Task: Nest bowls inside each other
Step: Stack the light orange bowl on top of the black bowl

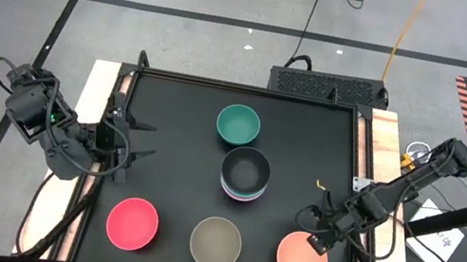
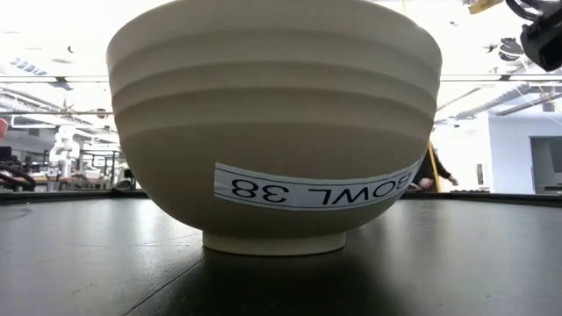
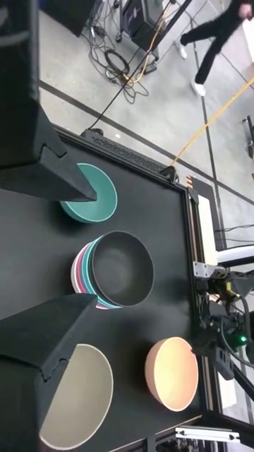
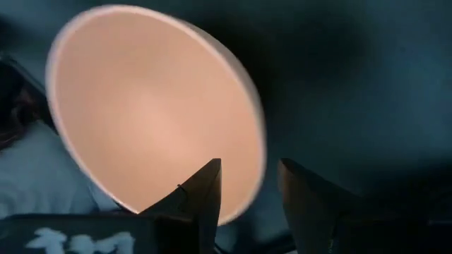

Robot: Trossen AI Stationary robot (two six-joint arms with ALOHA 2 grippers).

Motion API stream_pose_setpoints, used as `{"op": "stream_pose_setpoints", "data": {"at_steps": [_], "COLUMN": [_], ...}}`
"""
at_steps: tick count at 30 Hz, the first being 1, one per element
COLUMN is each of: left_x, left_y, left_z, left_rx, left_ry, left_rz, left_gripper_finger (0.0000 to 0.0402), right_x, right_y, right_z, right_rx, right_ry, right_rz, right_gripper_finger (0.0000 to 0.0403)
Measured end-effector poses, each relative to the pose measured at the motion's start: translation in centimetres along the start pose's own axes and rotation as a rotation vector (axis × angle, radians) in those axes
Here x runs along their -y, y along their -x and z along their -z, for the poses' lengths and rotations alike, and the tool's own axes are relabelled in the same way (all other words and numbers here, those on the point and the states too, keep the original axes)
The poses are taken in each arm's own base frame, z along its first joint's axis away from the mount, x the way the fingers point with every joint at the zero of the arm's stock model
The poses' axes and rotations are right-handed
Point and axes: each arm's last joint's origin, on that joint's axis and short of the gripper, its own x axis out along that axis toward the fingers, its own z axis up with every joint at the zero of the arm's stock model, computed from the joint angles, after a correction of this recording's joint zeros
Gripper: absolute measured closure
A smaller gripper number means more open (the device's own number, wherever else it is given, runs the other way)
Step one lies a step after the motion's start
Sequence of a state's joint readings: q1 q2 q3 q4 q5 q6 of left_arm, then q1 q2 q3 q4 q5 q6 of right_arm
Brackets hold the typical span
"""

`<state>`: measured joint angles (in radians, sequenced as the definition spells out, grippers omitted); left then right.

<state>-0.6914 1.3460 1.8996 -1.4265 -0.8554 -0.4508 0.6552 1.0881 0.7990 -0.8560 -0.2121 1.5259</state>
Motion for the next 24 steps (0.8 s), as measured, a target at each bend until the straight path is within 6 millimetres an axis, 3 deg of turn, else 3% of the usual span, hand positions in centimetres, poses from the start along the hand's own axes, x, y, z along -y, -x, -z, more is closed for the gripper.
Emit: {"op": "stream_pose_setpoints", "data": {"at_steps": [9, 24], "left_x": [0.0, 0.0], "left_y": [0.0, 0.0], "left_z": [0.0, 0.1], "left_rx": [-0.003, -0.004], "left_ry": [-0.001, -0.003], "left_rz": [-0.001, -0.001], "left_gripper_finger": [0.0174, 0.0174], "right_x": [0.1, -0.5], "right_y": [-0.3, -2.9], "right_z": [0.0, -0.4], "right_rx": [-0.027, -0.094], "right_ry": [-0.011, 0.047], "right_rz": [0.036, 0.16], "right_gripper_finger": [0.0273, 0.0274]}}
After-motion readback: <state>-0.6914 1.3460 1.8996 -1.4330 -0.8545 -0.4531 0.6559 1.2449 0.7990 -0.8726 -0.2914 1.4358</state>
